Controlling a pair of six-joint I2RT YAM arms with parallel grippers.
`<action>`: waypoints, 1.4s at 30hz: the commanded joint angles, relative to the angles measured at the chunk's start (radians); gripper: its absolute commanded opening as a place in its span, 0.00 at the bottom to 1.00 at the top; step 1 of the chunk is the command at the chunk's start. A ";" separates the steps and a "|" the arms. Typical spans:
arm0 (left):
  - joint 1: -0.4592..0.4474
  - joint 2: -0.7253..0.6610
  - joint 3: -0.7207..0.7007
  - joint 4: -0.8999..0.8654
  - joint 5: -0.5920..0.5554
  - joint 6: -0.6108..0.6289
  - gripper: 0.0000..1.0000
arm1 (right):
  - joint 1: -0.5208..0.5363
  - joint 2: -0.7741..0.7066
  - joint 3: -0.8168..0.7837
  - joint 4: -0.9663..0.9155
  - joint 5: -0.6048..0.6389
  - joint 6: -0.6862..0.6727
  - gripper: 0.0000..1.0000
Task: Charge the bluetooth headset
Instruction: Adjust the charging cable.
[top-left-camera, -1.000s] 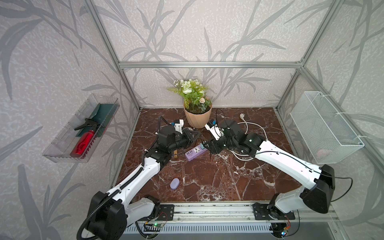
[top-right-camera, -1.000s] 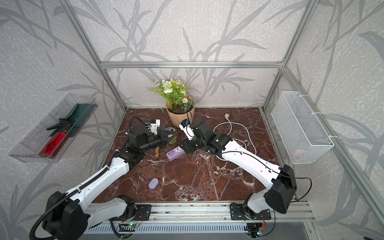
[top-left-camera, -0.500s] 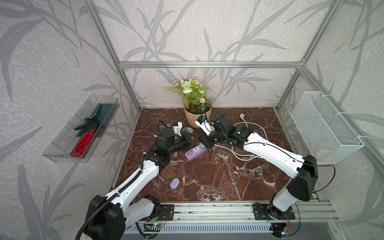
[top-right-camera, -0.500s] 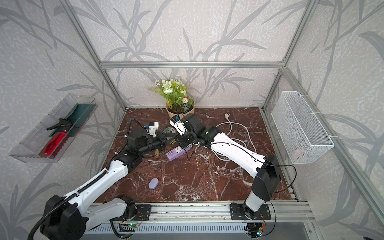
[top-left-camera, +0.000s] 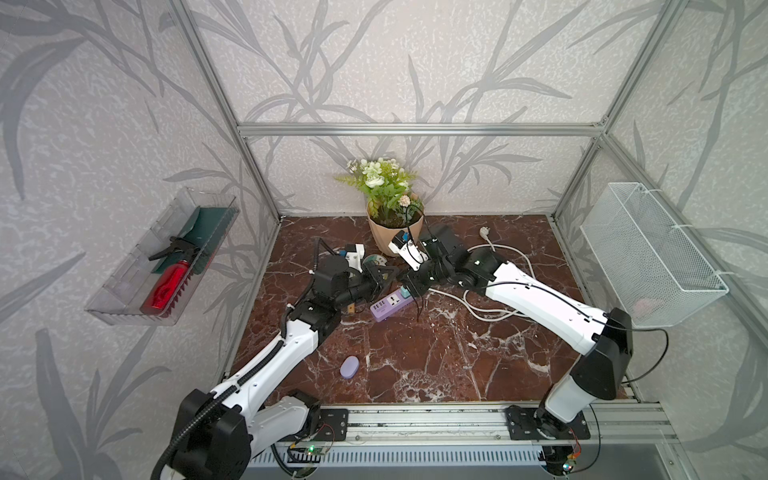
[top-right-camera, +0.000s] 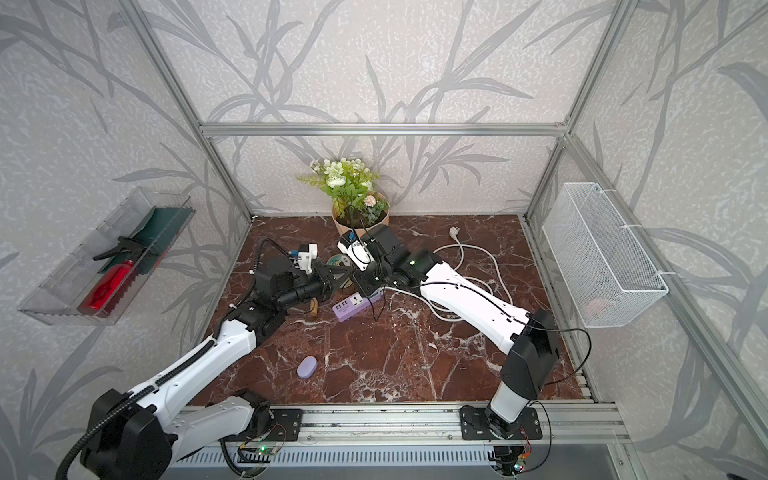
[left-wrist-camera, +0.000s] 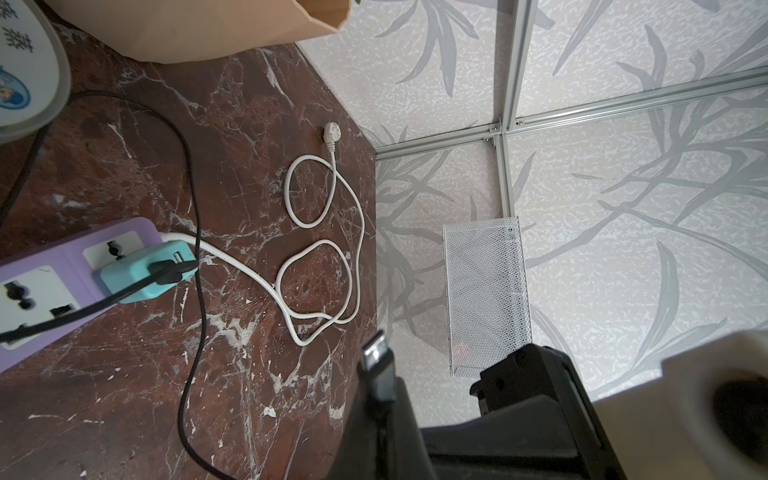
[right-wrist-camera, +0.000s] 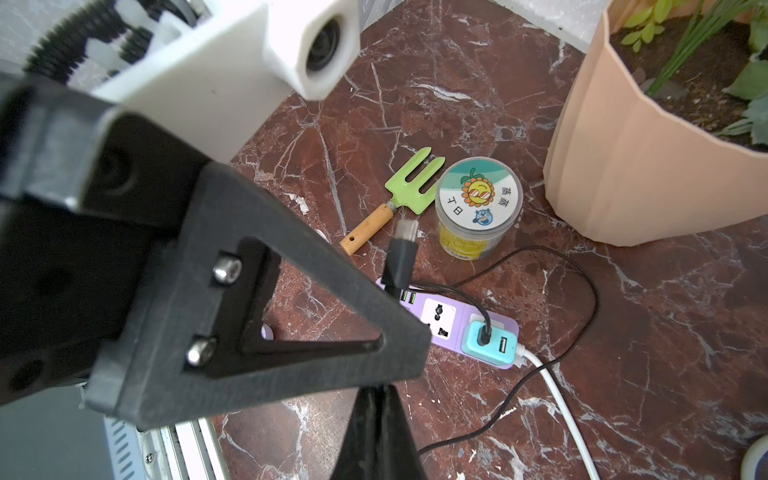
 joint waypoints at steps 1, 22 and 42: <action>0.003 -0.028 0.024 0.011 0.003 -0.016 0.00 | 0.000 0.009 0.021 -0.031 -0.001 -0.026 0.00; 0.074 -0.085 -0.024 -0.016 0.046 -0.033 0.51 | -0.085 -0.078 -0.015 -0.158 -0.268 -0.220 0.00; 0.110 -0.126 -0.001 0.077 0.251 -0.008 0.36 | -0.151 -0.100 -0.025 -0.147 -0.549 -0.158 0.00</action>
